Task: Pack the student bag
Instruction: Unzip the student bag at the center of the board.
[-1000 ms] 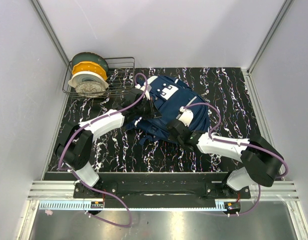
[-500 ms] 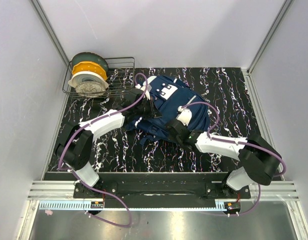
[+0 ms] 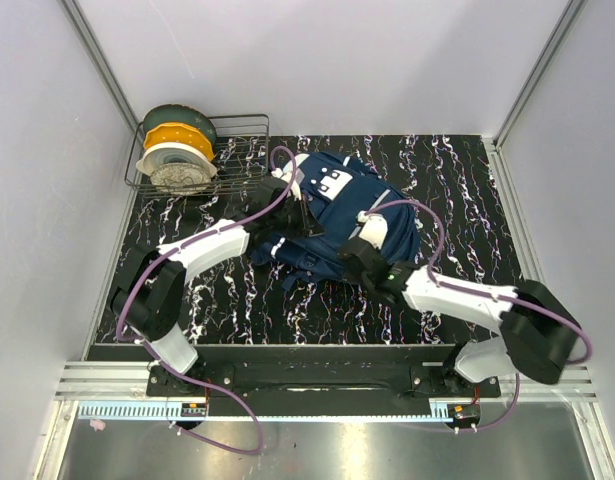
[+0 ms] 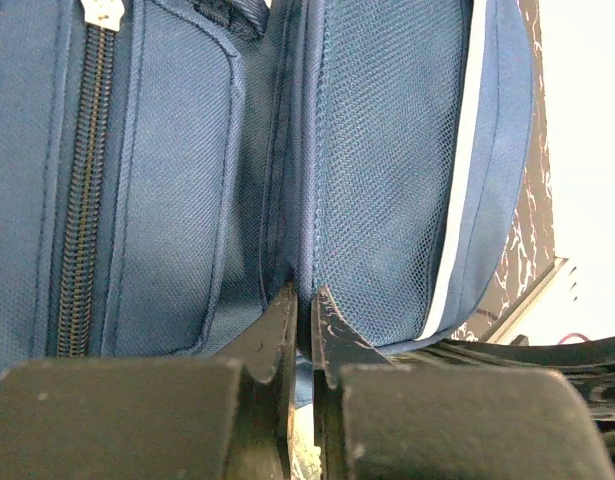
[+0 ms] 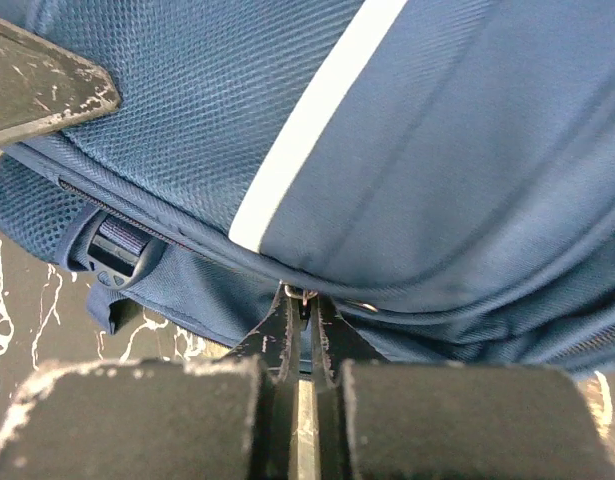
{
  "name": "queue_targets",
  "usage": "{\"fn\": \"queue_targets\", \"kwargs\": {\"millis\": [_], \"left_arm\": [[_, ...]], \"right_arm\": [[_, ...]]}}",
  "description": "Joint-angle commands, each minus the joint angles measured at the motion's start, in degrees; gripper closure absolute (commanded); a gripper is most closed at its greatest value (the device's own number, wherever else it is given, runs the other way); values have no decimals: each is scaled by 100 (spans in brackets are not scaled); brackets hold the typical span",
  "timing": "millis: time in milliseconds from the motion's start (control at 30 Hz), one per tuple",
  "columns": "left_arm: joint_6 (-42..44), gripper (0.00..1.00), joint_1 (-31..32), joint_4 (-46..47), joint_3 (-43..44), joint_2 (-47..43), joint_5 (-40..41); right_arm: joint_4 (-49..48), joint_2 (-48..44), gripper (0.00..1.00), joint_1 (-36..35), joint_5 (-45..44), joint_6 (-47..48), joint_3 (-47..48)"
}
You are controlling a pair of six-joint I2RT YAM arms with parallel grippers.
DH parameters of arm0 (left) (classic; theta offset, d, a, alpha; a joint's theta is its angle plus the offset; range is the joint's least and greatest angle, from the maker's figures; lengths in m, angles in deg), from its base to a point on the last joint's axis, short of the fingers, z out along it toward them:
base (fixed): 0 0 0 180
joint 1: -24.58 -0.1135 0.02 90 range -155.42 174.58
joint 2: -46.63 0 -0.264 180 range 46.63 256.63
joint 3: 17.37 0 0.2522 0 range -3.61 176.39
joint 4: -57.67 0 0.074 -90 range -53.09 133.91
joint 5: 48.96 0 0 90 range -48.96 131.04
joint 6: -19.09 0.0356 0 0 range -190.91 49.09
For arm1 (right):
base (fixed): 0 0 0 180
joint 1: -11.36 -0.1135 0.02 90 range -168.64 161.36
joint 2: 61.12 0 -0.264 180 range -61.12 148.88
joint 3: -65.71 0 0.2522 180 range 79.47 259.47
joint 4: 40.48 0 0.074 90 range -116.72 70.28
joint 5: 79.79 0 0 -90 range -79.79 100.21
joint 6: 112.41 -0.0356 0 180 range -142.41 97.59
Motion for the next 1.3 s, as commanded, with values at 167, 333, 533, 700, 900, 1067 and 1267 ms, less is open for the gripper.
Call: {"fn": "queue_targets", "kwargs": {"millis": [167, 333, 533, 700, 900, 1067, 1267], "left_arm": [[436, 100, -19, -372, 175, -261, -212], [514, 100, -37, -398, 192, -252, -257], [778, 100, -116, -600, 298, -252, -230], [928, 82, -151, -671, 693, -173, -581], [1086, 42, 192, -1057, 1414, 82, -547], [876, 27, 236, -978, 836, -172, -127], [-449, 23, 428, -541, -708, -1498, 769]], "right_arm": [[824, -2078, 100, 568, -628, 669, -882], [1159, -2598, 100, 815, -690, 678, -1163], [1282, -2854, 100, 1088, -568, 555, -1199], [1002, -2915, 100, 1088, 536, 354, -1163], [430, -2757, 100, 1044, 1358, -157, -1330], [377, -2705, 100, 956, 1296, -271, -1322], [500, -2564, 100, 947, 1147, -315, -1304]]}}
